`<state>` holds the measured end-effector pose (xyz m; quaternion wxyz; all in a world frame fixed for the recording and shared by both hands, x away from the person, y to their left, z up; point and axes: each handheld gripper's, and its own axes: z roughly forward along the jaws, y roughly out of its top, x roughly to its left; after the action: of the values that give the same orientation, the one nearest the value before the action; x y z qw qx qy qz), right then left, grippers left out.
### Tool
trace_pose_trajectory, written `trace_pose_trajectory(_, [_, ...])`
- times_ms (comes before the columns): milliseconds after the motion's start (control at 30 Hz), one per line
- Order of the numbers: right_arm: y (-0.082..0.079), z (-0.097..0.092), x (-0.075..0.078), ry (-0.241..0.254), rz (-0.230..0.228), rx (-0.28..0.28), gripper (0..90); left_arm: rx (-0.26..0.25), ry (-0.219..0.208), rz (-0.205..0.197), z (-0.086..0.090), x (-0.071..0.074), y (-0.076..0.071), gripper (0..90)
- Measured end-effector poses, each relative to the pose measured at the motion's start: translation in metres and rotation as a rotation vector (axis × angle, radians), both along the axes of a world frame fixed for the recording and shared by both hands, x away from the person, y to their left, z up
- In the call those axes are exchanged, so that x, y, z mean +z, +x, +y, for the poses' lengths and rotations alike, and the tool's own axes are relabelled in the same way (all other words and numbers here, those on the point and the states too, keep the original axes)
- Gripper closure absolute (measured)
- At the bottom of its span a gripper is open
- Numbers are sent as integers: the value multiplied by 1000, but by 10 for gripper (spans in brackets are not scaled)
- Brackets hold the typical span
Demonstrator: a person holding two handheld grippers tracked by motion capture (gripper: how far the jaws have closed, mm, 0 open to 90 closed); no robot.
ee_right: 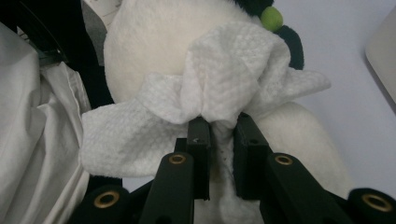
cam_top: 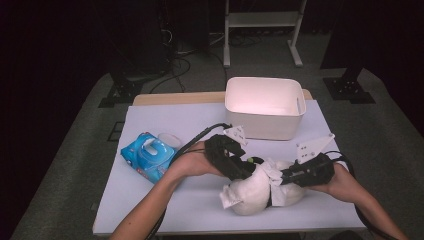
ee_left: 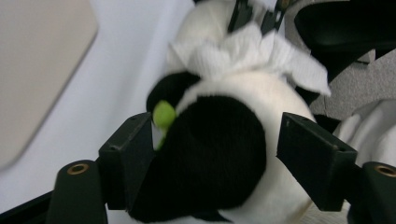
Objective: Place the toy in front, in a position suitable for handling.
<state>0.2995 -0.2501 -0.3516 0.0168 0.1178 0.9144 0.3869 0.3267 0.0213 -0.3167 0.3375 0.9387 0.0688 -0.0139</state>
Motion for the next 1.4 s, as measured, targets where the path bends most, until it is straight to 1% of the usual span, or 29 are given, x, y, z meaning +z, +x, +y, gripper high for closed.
trace_pose_trajectory(33, [0,0,1,-1,1,3,782,-5,9,5,-1,-5,-3,258])
trace_pose_trajectory(67, [0,1,3,-7,0,10,782,-15,9,15,-2,-10,-5,258])
trace_pose_trajectory(133, [0,4,9,-23,-23,25,781,-27,-4,19,-2,-15,-9,262])
trace_pose_trajectory(233, [3,8,20,-39,-53,26,781,-58,-11,28,-3,-17,-14,264])
trace_pose_trajectory(300, [9,7,27,-42,-77,3,780,-75,-3,18,-5,-16,-17,263])
trace_pose_trajectory(333, [13,6,29,-45,-75,-2,780,-72,-3,11,-6,-16,-18,263])
trace_pose_trajectory(367, [17,5,27,-41,-61,8,780,-70,-2,5,-6,-15,-18,263])
trace_pose_trajectory(400, [18,5,25,-43,-42,6,780,-70,-4,0,-6,-15,-17,263])
trace_pose_trajectory(433, [19,5,20,-49,-24,13,780,-65,-7,0,-5,-16,-16,263])
trace_pose_trajectory(467, [19,5,17,-45,-12,13,780,-65,-11,0,-5,-16,-14,264])
trace_pose_trajectory(500, [19,3,16,-38,-11,15,781,-63,-15,-3,-5,-16,-13,264])
trace_pose_trajectory(533, [17,0,15,-30,-3,6,781,-57,-19,-8,-6,-15,-12,265])
trace_pose_trajectory(633, [14,-7,13,-32,12,-8,781,-56,-16,-30,-9,-11,-9,266])
trace_pose_trajectory(733, [9,-12,13,-37,11,-21,781,-50,2,-64,-14,-6,-5,265])
trace_pose_trajectory(800, [7,-14,13,-39,8,-25,782,-32,12,-88,-15,-2,-1,265])
trace_pose_trajectory(867, [5,-15,12,-32,9,-26,782,-9,13,-95,-14,1,5,265])
trace_pose_trajectory(933, [4,-16,11,-27,4,-33,781,8,12,-92,-12,2,7,265])
trace_pose_trajectory(1033, [5,-16,10,-12,5,-33,780,15,13,-72,-10,-3,6,264])
trace_pose_trajectory(1067, [5,-15,9,-9,7,-32,780,18,11,-69,-9,-5,5,263])
trace_pose_trajectory(1167, [5,-9,15,-18,-28,-20,779,16,7,-67,-5,-8,3,263])
trace_pose_trajectory(1233, [5,0,19,-20,-40,6,779,17,-3,-61,-4,-10,1,263])
trace_pose_trajectory(1300, [4,11,19,-42,-39,33,778,12,3,-61,-4,-11,-1,264])
trace_pose_trajectory(1333, [4,17,18,-54,-40,47,778,4,13,-67,-3,-12,-2,263])
trace_pose_trajectory(1400, [4,21,18,-69,-47,63,778,14,2,-58,0,-14,-3,263])
